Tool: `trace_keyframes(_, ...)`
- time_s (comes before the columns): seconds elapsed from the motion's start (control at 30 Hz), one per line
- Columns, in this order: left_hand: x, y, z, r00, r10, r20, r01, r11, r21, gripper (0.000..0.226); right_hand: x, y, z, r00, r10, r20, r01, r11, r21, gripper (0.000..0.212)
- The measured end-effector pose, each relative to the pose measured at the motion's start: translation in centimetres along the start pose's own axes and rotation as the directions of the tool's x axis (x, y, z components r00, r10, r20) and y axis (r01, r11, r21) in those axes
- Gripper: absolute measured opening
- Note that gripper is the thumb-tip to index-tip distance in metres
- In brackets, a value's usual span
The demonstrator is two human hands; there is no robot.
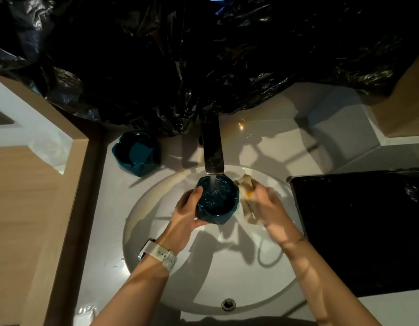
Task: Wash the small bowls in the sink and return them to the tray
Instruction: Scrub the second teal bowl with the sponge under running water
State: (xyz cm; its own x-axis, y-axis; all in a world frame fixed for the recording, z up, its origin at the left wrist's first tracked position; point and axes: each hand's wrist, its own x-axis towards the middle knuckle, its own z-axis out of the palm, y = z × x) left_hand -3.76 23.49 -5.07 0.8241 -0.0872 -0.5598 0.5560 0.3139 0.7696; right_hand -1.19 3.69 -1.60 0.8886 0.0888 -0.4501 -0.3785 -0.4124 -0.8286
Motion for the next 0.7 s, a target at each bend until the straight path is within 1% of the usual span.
trace_keyframes(0.07, 0.2, 0.0, 0.0, 0.999, -0.013, -0.043, 0.013, 1.0, 0.008, 0.053, -0.6, -0.4, -0.8, 0.986, -0.166, 0.006, 0.166, 0.985, -0.045, 0.036)
trace_keyframes(0.1, 0.2, 0.0, 0.1, 0.998, -0.025, -0.058, 0.026, 1.0, 0.007, 0.052, -0.8, -0.8, -0.9, 0.978, -0.206, 0.035, 0.207, 0.978, -0.038, 0.037)
trace_keyframes(0.17, 0.3, 0.1, 0.4, 0.996, -0.044, -0.072, 0.045, 0.999, 0.014, 0.049, -0.7, -1.6, -0.2, 0.979, -0.184, 0.082, 0.178, 0.981, 0.078, 0.035)
trace_keyframes(0.2, 0.3, 0.1, 0.5, 0.997, -0.041, -0.071, 0.044, 0.999, 0.03, 0.047, -0.4, -1.8, 0.3, 0.985, -0.16, 0.061, 0.154, 0.984, 0.086, 0.03)
trace_keyframes(0.23, 0.3, 0.1, 0.6, 0.997, -0.031, -0.069, 0.035, 0.998, 0.046, 0.045, 0.3, -1.9, 0.9, 0.99, -0.14, 0.024, 0.14, 0.99, -0.014, 0.023)
trace_keyframes(0.27, 0.2, 0.1, 0.8, 0.997, -0.021, -0.069, 0.026, 0.998, 0.064, 0.042, 0.9, -2.1, 1.6, 0.99, -0.143, -0.007, 0.139, 0.97, -0.199, 0.017)
trace_keyframes(0.3, 0.2, 0.0, 1.0, 0.997, -0.016, -0.073, 0.022, 0.997, 0.079, 0.039, 1.5, -2.1, 2.1, 0.983, -0.181, -0.034, 0.15, 0.895, -0.42, 0.015)
trace_keyframes(0.33, 0.2, 0.0, 1.2, 0.997, -0.017, -0.078, 0.024, 0.996, 0.088, 0.038, 2.0, -2.2, 2.8, 0.969, -0.246, -0.033, 0.189, 0.815, -0.548, 0.017)
trace_keyframes(0.37, 0.2, 0.0, 1.3, 0.996, -0.021, -0.084, 0.028, 0.996, 0.085, 0.037, 2.3, -2.3, 3.6, 0.956, -0.292, -0.009, 0.233, 0.781, -0.58, 0.018)
trace_keyframes(0.43, 0.2, -0.1, 1.5, 0.995, -0.028, -0.099, 0.035, 0.997, 0.067, 0.036, 2.5, -2.1, 4.8, 0.954, -0.293, 0.058, 0.282, 0.821, -0.496, 0.02)
trace_keyframes(0.47, 0.2, -0.1, 1.4, 0.993, -0.026, -0.113, 0.033, 0.997, 0.063, 0.035, 2.5, -2.1, 5.1, 0.95, -0.289, 0.117, 0.31, 0.839, -0.446, 0.021)
trace_keyframes(0.53, 0.3, -0.2, 0.9, 0.991, -0.012, -0.134, 0.021, 0.997, 0.068, 0.036, 2.3, -2.1, 4.7, 0.913, -0.289, 0.288, 0.38, 0.858, -0.346, 0.022)
trace_keyframes(0.57, 0.4, -0.2, 0.6, 0.99, -0.002, -0.14, 0.012, 0.997, 0.072, 0.037, 2.4, -2.3, 4.0, 0.895, -0.26, 0.363, 0.377, 0.876, -0.302, 0.02)
trace_keyframes(0.6, 0.4, -0.2, 0.5, 0.989, 0.007, -0.144, 0.003, 0.997, 0.071, 0.038, 2.6, -2.5, 3.1, 0.874, -0.226, 0.429, 0.378, 0.873, -0.308, 0.019)
trace_keyframes(0.63, 0.4, -0.3, 0.4, 0.989, 0.01, -0.15, 0.0, 0.998, 0.066, 0.039, 3.1, -2.7, 2.3, 0.864, -0.177, 0.471, 0.381, 0.842, -0.382, 0.018)
trace_keyframes(0.67, 0.4, -0.5, 0.5, 0.987, 0.004, -0.158, 0.006, 0.998, 0.061, 0.039, 3.7, -2.9, 1.7, 0.869, -0.128, 0.478, 0.386, 0.781, -0.492, 0.017)
trace_keyframes(0.7, 0.4, -0.7, 0.7, 0.985, -0.012, -0.172, 0.021, 0.998, 0.052, 0.039, 4.4, -3.0, 1.4, 0.89, -0.091, 0.447, 0.372, 0.712, -0.595, 0.018)
